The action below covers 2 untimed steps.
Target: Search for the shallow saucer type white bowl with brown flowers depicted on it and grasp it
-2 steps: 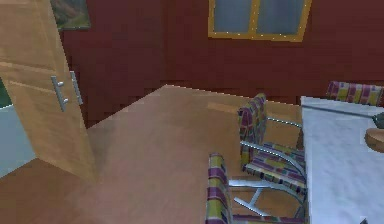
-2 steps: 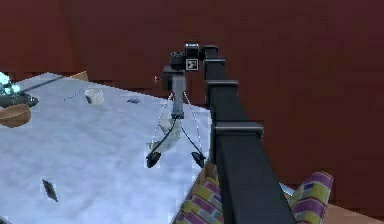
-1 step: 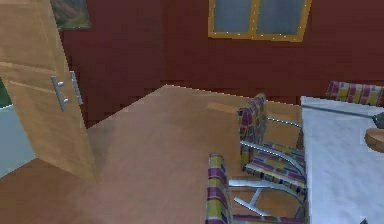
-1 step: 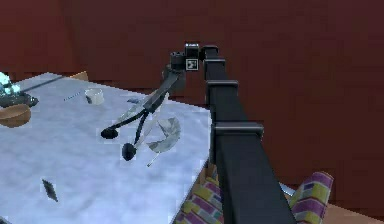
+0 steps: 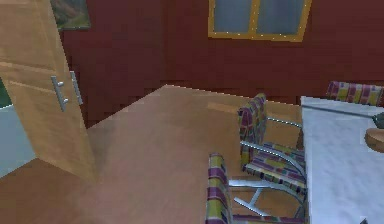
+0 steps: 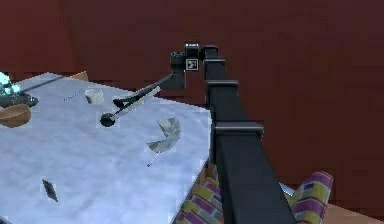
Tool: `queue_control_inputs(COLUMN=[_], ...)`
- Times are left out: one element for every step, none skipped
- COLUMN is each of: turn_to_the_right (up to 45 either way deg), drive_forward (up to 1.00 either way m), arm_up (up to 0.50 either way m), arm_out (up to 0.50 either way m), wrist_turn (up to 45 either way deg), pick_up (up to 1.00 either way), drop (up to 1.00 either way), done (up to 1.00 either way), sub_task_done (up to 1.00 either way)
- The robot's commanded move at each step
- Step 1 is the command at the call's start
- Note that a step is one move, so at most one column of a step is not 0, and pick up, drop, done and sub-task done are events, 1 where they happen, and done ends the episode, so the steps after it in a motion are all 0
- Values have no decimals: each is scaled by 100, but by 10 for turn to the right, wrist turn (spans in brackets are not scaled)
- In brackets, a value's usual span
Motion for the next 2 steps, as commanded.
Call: queue_control_inputs(turn_to_the_right=[0, 0], drive_forward=[0, 0], arm_up=[0, 0], arm_out=[0, 0], wrist_turn=[450, 210], pick_up=[0, 0], drop=[0, 0], done=[0, 0], sub_task_done=[0, 0])
